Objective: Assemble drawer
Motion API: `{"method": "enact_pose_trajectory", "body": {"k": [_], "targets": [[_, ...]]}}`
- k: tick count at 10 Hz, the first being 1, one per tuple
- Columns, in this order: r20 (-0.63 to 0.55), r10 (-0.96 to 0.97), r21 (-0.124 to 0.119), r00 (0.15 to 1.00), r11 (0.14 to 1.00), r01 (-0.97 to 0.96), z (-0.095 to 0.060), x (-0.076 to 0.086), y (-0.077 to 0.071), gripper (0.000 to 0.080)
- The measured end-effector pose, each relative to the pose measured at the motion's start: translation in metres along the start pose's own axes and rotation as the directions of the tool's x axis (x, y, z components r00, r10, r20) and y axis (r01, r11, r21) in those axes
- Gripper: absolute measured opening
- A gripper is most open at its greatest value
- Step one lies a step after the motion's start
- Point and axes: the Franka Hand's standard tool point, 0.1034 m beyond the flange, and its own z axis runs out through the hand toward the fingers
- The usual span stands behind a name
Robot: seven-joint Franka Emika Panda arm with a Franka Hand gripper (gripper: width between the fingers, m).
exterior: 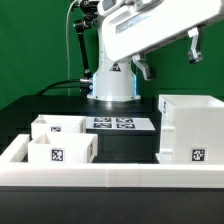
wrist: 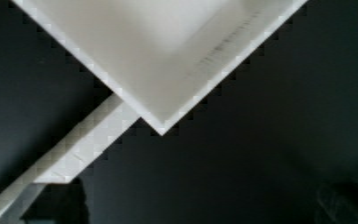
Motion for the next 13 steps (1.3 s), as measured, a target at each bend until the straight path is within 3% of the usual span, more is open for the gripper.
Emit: {"method": "enact_pose_trajectory", "body": {"k": [3,4,7,9,13], "targets": [[0.004,-0.023,-0.006,1.0,1.0,0.023,0.003,-0.001,0.004,0.0649],[0.035,-0.053,-0.018,0.998,0.998,0.053,0.003,-0.003,0.017,0.0649],[0.152,-0.205,-0.13,0.967,0.966,0.225,-0.003,-0.003,0.06,0.0649],[0.164,-0.286,-0.143,0.944,0.94,0.31,0.002,0.003,0.09,0.0649],[0.165,-0.275,-0.146,0.947,0.943,0.299,0.002,0.002,0.091,0.0649]]}}
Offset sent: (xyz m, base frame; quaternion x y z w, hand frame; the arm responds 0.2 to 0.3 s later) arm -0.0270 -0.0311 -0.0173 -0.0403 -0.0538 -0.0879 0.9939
